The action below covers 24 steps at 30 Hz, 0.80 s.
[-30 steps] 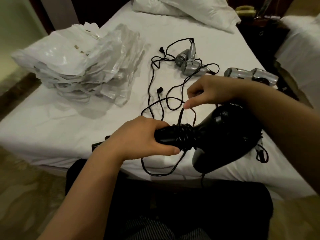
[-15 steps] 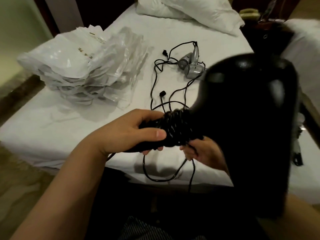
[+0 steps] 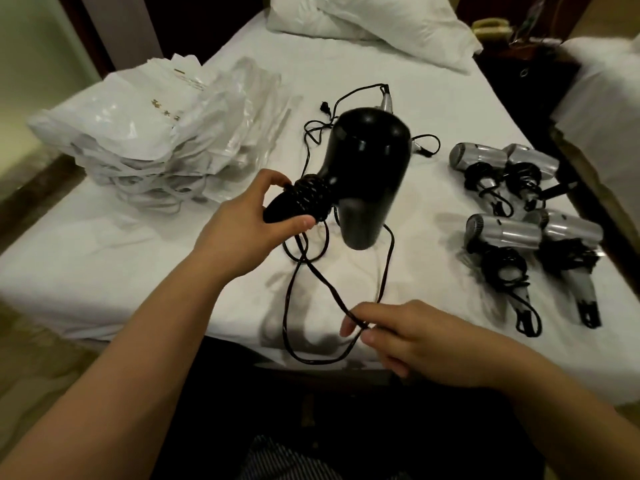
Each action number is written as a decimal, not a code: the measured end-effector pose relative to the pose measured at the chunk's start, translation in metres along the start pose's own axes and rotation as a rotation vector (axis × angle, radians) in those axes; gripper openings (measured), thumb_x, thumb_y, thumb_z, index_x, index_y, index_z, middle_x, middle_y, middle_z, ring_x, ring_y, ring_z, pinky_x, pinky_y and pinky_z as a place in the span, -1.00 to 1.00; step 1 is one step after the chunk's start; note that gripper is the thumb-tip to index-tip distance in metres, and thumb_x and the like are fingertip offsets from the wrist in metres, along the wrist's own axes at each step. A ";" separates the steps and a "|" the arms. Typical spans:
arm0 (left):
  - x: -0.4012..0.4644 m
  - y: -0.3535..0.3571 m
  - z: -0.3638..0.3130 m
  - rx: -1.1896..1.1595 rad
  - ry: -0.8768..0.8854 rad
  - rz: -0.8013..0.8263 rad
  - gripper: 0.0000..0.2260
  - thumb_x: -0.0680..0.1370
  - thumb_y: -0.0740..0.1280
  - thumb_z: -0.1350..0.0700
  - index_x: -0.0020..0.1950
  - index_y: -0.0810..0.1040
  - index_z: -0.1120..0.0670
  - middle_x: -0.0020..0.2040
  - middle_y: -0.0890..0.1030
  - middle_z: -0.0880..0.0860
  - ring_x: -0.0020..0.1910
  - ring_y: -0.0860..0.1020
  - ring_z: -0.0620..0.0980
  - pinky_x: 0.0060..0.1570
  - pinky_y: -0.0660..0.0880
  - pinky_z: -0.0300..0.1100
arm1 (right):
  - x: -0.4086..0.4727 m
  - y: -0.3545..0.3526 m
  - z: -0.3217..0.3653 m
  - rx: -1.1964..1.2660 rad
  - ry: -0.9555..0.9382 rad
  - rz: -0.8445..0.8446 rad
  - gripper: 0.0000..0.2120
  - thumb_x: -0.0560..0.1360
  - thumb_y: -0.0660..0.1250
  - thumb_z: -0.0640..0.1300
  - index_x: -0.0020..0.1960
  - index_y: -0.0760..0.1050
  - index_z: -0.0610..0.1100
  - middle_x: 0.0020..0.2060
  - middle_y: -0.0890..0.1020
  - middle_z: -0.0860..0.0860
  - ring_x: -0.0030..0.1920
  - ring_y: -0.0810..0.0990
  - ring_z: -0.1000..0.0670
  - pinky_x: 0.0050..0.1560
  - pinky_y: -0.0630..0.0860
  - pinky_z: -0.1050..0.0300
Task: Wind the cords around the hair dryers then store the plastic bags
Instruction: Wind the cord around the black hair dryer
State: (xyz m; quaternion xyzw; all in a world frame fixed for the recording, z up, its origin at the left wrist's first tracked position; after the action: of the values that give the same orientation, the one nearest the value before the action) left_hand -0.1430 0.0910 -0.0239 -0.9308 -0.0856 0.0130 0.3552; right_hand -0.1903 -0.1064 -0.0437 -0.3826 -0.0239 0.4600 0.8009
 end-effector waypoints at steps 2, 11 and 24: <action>0.000 -0.003 0.001 0.121 0.000 -0.014 -0.61 0.37 0.40 -0.23 0.11 0.34 -0.23 -0.24 0.61 0.01 -0.30 0.59 0.06 -0.11 0.56 0.09 | -0.006 -0.021 0.010 -0.131 -0.026 -0.074 -0.89 0.59 0.16 -0.03 -0.03 0.44 0.15 -0.47 0.47 0.18 -0.38 0.43 0.14 -0.28 0.35 0.31; -0.005 0.020 -0.024 0.533 0.184 0.172 -0.49 0.39 0.35 -0.28 0.26 0.27 -0.25 -0.16 0.54 -0.11 -0.20 0.49 -0.01 -0.26 0.43 -0.15 | 0.005 -0.119 0.066 -0.568 -0.238 -0.352 -0.82 0.51 0.24 0.00 -0.06 0.57 -0.05 -0.34 0.50 0.21 -0.26 0.43 0.21 -0.20 0.29 0.42; -0.022 0.026 -0.040 0.301 0.322 0.554 -0.50 0.15 0.19 -0.49 0.04 0.27 -0.40 -0.35 0.56 -0.07 -0.35 0.49 -0.19 -0.34 0.32 -0.24 | 0.047 -0.145 0.022 -0.363 -0.158 -0.544 -0.79 0.46 0.38 -0.02 -0.24 0.50 -0.15 -0.42 0.43 -0.02 -0.40 0.33 0.10 -0.31 0.25 0.21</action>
State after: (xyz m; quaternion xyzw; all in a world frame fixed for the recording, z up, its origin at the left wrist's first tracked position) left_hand -0.1569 0.0422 -0.0123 -0.8459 0.2301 -0.0256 0.4805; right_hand -0.0677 -0.0992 0.0493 -0.4619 -0.2684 0.2460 0.8088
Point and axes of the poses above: each hand's wrist, its own x-axis towards the middle knuckle, its own y-axis out of the palm, z = x × y, the point moved 6 cm from there along x, towards the middle knuckle
